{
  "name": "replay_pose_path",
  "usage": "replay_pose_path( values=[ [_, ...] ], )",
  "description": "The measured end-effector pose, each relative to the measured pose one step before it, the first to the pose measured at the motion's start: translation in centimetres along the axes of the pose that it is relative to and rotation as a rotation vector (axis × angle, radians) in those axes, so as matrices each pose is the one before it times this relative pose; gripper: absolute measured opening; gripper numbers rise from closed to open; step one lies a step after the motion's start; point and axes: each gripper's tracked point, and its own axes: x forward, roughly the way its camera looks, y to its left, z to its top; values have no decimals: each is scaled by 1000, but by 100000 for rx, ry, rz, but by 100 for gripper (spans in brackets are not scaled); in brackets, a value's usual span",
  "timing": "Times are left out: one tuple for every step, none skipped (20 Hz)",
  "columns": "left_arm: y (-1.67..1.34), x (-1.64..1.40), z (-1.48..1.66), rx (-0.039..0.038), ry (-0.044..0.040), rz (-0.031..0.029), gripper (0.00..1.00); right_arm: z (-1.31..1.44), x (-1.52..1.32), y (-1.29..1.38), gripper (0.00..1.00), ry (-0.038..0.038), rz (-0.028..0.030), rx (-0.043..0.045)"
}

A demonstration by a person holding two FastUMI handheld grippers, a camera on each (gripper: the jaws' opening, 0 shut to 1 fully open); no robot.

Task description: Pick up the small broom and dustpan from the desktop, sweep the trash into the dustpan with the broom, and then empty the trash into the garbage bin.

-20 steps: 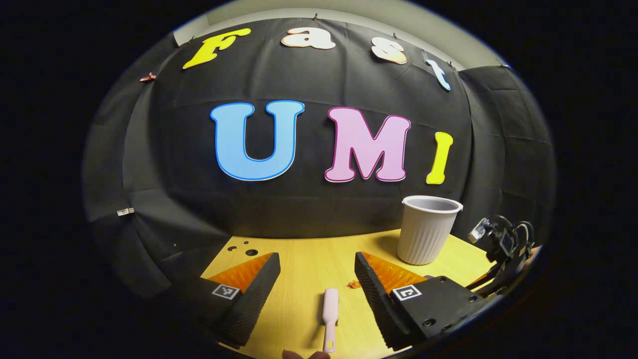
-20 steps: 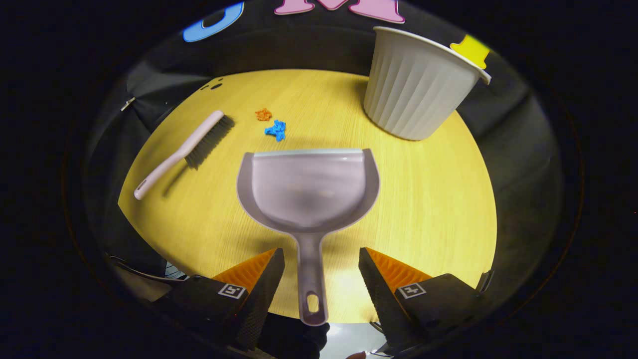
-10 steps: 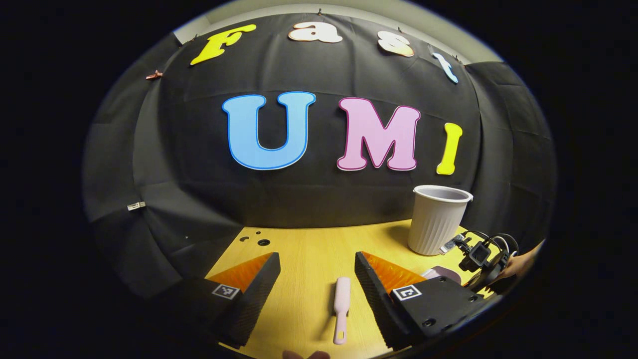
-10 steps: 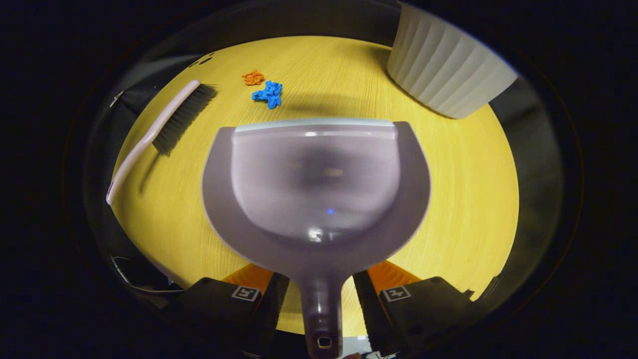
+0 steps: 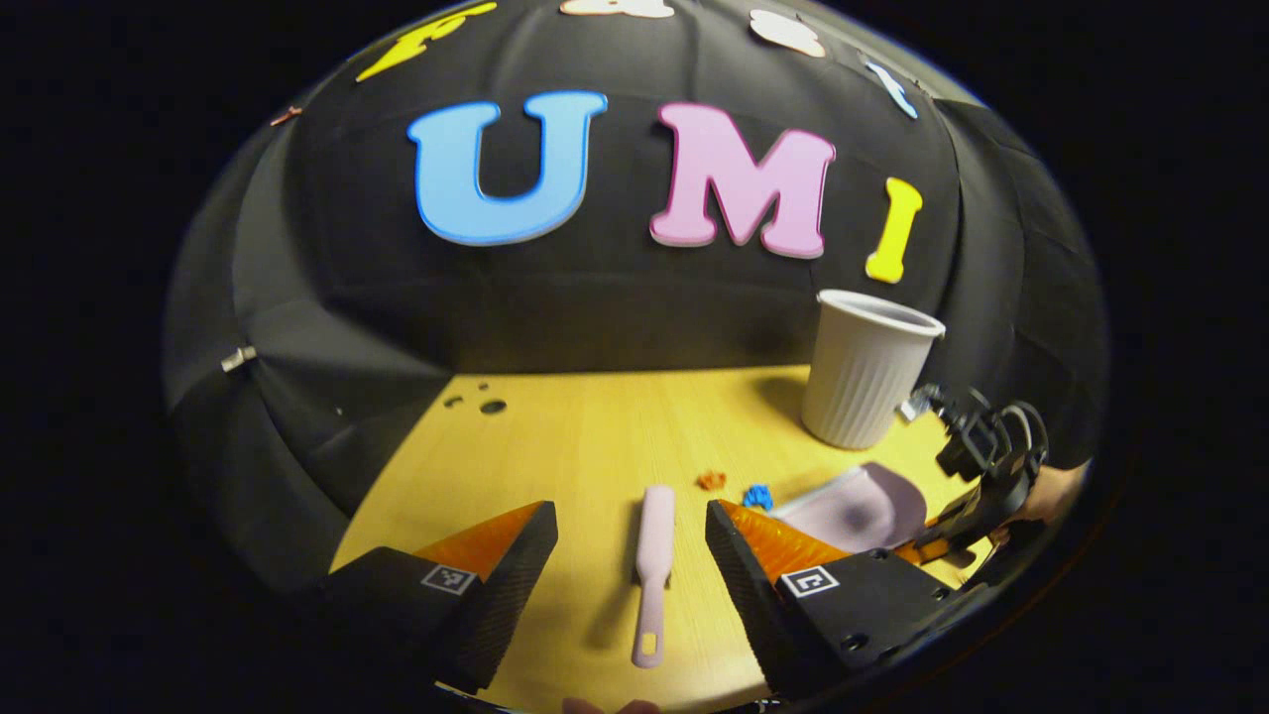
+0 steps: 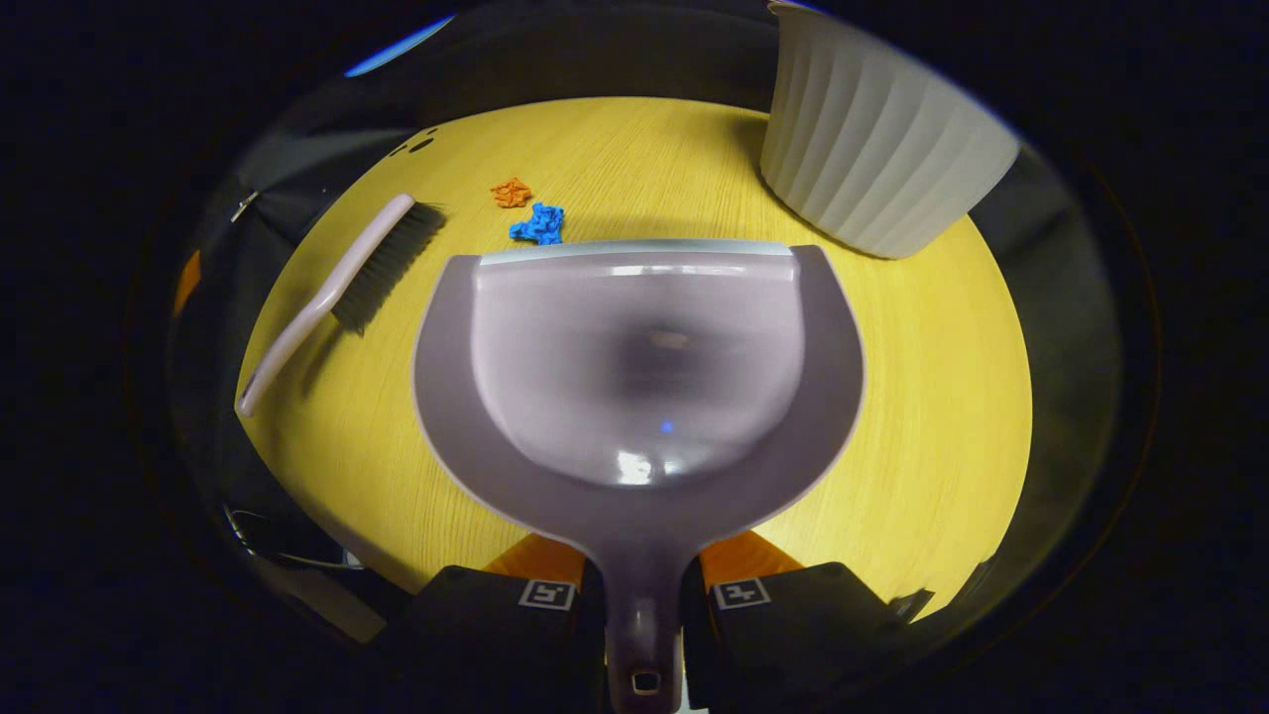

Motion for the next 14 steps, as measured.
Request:
replay_pose_path(
  values=[
    [20,594,-1254,159,5908,-218,96,-44,-450,-396,36,-130,-637,-921],
    [-57,1028,-1220,-319,5263,-364,96,-158,-371,-297,36,-49,-226,-222],
    [-163,805,-891,-668,4913,-718,96,-169,-228,-176,36,379,57,142],
    [-251,996,-1144,-156,5020,-792,96,-195,-190,-151,35,581,70,280],
    [-208,912,-851,548,4651,-734,96,-218,-148,-217,35,-61,-253,-141],
    [26,1110,-673,948,3374,-34,96,-69,-90,-205,35,-104,-291,-563],
    [-1,849,-283,1097,2422,215,96,-213,-76,-151,35,240,-345,-562],
    [-164,856,-488,980,2929,485,96,-143,-80,-101,35,321,-216,-380],
    [50,563,-441,869,2592,336,96,-45,-94,-28,36,109,103,106],
    [42,695,-414,330,2495,110,96,-16,-102,14,36,-270,133,345],
    [-45,786,-314,-237,1954,-165,95,13,-8,-26,35,-231,36,147],
    [46,713,-533,-423,2883,-75,95,-17,-4,-90,36,32,-150,49],
    [-6,679,-458,-309,2679,-375,94,-70,8,-128,36,163,-352,127],
    [-25,394,-457,-86,2156,-308,94,-64,-63,-118,36,87,-222,355]
  ],
)
